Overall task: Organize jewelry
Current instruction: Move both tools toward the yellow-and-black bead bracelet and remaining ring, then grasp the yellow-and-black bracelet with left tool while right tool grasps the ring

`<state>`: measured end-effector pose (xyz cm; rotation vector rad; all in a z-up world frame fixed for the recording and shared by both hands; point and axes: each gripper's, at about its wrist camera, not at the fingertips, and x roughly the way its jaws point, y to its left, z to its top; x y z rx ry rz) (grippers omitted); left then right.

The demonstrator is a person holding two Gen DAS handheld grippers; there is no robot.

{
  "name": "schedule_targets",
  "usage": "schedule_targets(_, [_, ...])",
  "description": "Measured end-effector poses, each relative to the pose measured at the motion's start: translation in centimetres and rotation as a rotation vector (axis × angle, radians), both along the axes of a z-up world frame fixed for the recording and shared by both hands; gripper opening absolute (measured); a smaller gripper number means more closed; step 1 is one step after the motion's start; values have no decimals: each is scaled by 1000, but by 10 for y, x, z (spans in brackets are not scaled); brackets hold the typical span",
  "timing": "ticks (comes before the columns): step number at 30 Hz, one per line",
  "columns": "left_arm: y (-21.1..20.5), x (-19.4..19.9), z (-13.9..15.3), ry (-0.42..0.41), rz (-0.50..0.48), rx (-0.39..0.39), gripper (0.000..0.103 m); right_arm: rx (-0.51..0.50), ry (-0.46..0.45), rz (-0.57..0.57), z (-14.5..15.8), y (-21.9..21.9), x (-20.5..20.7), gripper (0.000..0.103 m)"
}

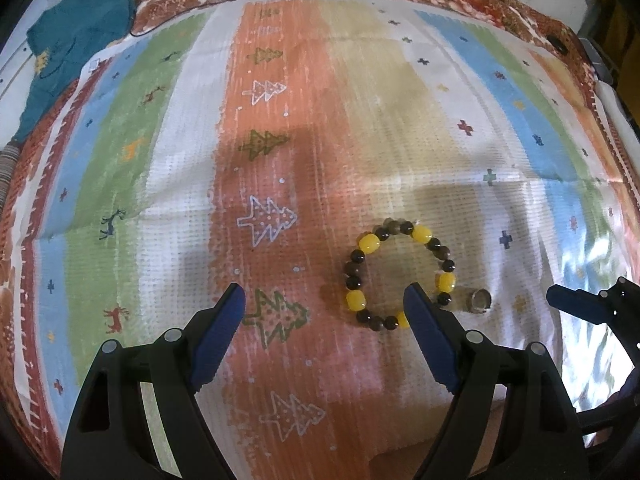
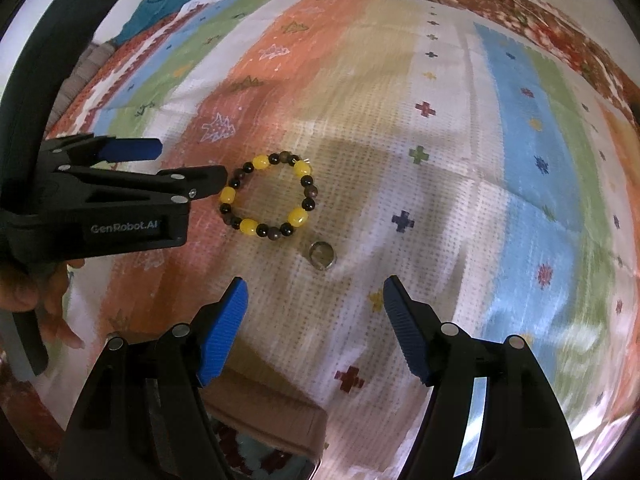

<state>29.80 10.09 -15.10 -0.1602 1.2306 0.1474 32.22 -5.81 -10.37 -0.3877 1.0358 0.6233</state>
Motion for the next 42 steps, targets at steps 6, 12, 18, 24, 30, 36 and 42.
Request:
schedule_targets(6, [6, 6, -11, 22, 3, -17, 78, -11, 15, 24, -4, 9, 10, 70])
schedule_targets(12, [7, 10, -18, 41, -4, -25, 74, -47, 24, 33, -16, 16, 20, 70])
schedule_targets(18, [3, 15, -23, 57, -20, -26, 65, -81, 19, 53, -25, 23, 27, 65])
schedule_targets(24, [-2, 22, -34, 74, -47, 10, 54, -106, 22, 39, -33, 27, 34, 51])
schedule_targets(30, [-1, 22, -38, 61, -61, 16, 26, -124, 3, 40, -35, 35, 35, 26])
schedule_targets(36, [-9, 23, -40, 61, -95, 58, 9, -130, -23, 58, -36, 34, 30, 19])
schedule_targets(42, [-15, 17, -27, 46, -88, 52, 9, -98, -29, 33, -29, 28, 22, 19])
